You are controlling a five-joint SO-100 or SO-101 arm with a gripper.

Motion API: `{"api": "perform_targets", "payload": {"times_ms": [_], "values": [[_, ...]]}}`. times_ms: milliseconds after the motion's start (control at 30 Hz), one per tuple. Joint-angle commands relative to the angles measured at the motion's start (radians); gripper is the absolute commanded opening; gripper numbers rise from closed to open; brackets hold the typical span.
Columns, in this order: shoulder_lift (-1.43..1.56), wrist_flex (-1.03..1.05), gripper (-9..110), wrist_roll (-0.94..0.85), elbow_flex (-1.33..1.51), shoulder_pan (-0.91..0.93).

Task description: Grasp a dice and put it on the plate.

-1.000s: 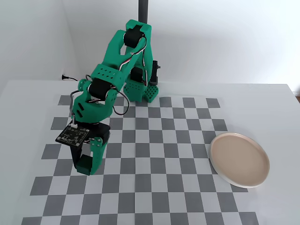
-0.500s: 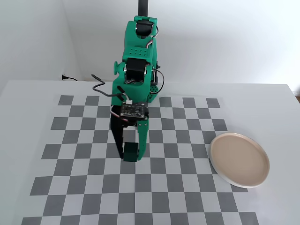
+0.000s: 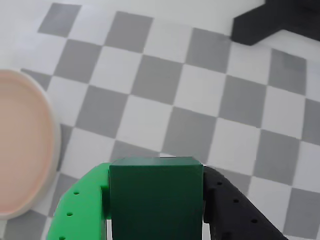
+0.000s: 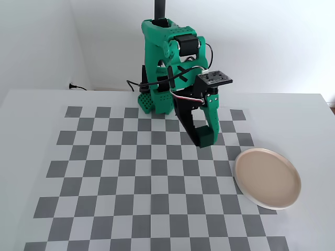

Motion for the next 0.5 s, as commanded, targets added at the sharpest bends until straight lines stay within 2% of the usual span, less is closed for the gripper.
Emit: {"api": "perform_targets", "payload": {"times_ms": [0, 300, 467], "values": [[0.046, 0.006, -4, 0.038, -0.018, -0.094], [0.021, -0.012, -4, 0.103, -0.026, -0.253], [-0.077, -0.011, -4, 0.137, -0.123, -0.298]]}}
